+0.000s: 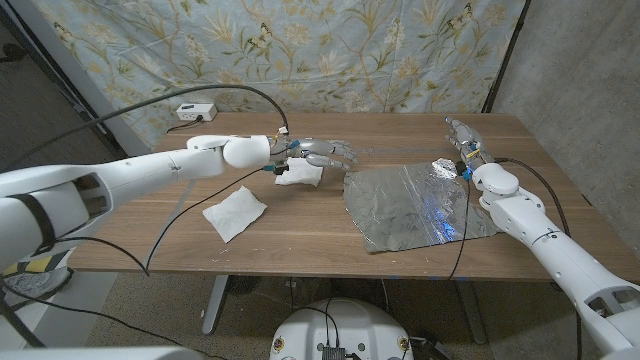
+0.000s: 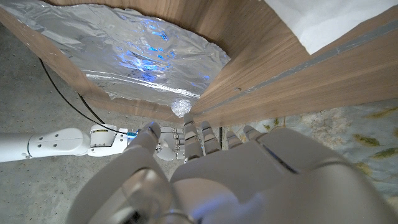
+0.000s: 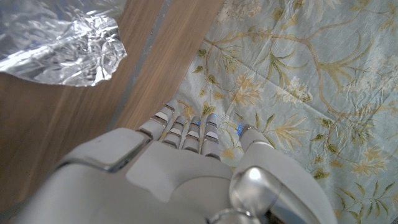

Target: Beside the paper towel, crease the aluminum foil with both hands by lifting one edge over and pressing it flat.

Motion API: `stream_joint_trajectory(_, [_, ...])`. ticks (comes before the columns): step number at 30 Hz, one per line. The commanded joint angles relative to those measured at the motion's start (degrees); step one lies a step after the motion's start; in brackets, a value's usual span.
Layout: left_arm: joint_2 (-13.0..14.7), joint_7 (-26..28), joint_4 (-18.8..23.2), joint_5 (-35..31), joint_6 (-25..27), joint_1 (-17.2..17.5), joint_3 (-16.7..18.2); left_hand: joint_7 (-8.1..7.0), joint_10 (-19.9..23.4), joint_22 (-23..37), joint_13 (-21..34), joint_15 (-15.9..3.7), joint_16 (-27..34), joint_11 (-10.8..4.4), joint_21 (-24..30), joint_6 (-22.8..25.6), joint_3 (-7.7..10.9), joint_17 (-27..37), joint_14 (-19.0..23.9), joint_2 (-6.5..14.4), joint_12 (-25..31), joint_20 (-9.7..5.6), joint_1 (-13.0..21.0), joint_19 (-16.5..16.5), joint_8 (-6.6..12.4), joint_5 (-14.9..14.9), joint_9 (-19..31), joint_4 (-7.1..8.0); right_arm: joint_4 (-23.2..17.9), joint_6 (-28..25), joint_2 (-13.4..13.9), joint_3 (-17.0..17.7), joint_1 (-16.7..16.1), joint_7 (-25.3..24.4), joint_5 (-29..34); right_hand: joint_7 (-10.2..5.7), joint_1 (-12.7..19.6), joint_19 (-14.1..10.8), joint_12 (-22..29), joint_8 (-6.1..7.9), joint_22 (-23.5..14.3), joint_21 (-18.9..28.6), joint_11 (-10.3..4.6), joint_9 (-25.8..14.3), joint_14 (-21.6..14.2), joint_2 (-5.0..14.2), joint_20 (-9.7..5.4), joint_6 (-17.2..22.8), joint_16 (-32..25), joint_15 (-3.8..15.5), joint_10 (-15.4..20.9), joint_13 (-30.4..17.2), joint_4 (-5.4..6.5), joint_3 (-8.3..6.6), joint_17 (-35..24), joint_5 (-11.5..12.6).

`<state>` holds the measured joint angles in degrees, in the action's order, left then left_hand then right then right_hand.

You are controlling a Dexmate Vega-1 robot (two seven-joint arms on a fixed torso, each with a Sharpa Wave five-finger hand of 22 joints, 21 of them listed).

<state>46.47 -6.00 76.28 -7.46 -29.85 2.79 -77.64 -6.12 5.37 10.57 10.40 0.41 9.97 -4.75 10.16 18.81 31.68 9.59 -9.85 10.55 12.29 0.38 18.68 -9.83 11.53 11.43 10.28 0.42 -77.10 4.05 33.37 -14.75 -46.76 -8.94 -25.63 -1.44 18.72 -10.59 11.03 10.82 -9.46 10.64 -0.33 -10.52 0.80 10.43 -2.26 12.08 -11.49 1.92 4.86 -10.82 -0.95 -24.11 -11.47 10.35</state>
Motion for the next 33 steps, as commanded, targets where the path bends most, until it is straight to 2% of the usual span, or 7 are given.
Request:
stream_joint_trajectory(1, [2.39, 3.50, 6.56, -4.85, 5.55, -1.14, -2.26, -0.22, 3.38, 0.21, 0.18, 0.13, 0.50, -0.23, 0.08, 1.02, 0.58, 0.08, -0.74, -0.17, 0.92, -0.28, -0.95, -7.88, -0.03, -0.24, 0.10, 0.83, 0.40, 0.53, 0.52, 0.73, -0.76, 0.27, -0.50, 0.01, 0.59, 0.04, 0.18, 0.32, -0.18, 0.11, 0.12, -0.19, 0.22, -0.29, -3.77, 0.58, -0.42, 1.48, 0.11, -0.13, -0.27, -0.15, -0.14, -0.29])
stream_joint_trajectory(8, [2.39, 2.62, 7.80, -5.20, 7.06, -1.92, -3.43, -0.86, 4.04, 0.21, 0.22, 0.27, 0.57, -0.06, 0.07, 1.17, 0.68, 0.24, -0.79, -0.37, 0.94, -0.22, -1.77, -9.14, -0.24, -0.34, 0.09, 1.61, 0.32, 0.93, 0.85, 1.25, -1.46, 0.25, -0.79, -0.17, 0.59, 0.03, 0.16, 0.26, -0.18, 0.13, 0.11, -0.19, 0.22, -0.29, -3.79, 0.47, -0.43, 1.46, 0.06, -0.14, -0.29, -0.16, -0.14, -0.29])
stream_joint_trajectory(16, [2.25, 0.74, 9.10, -4.87, 8.16, -2.77, -4.72, -0.89, 5.43, 0.20, 0.27, 0.52, 0.72, -0.71, 0.40, 2.16, 0.74, 0.36, -0.67, -0.52, 1.19, -0.16, -2.96, -9.60, -0.15, -0.50, 0.08, 2.75, -0.09, 1.23, 1.11, 1.75, -2.18, -0.04, -1.08, -0.28, 0.60, 0.13, 0.13, 0.21, -0.17, 0.11, 0.15, -0.20, 0.24, -0.33, -3.79, 0.41, -0.43, 1.51, -0.05, -0.14, -0.34, -0.16, -0.13, -0.30])
stream_joint_trajectory(26, [2.36, -1.96, 9.58, -3.73, 9.51, -3.80, -5.72, -1.10, 7.50, 0.18, 0.31, 0.40, 1.08, -0.57, 0.78, 3.50, 0.81, 0.40, 0.29, -0.77, 1.57, -0.21, -4.33, -9.71, -0.05, -0.71, 0.05, 3.99, 0.24, 0.94, 1.20, 1.40, -1.42, 0.00, -0.69, -0.19, 0.58, 0.17, 0.15, 0.19, -0.17, 0.13, 0.11, -0.21, 0.31, -0.37, -3.78, 0.39, -0.42, 1.49, -0.06, -0.14, -0.39, -0.15, -0.13, -0.31])
stream_joint_trajectory(33, [2.41, -2.15, 9.55, -4.05, 9.98, -4.05, -6.16, -1.08, 8.02, 0.16, 0.31, 0.42, 1.10, -0.41, 0.96, 2.46, 0.94, 0.36, 0.57, -0.84, 1.45, -0.20, -5.09, -9.78, -0.70, -0.83, 0.01, 4.69, -0.63, 0.10, 1.48, 1.19, -1.31, -0.62, -0.24, -0.12, 0.50, 0.16, 0.20, 0.22, -0.17, 0.14, 0.23, -0.21, 0.33, -0.37, -3.83, 0.48, -0.44, 1.48, 0.05, -0.14, -0.35, -0.11, -0.15, -0.31])
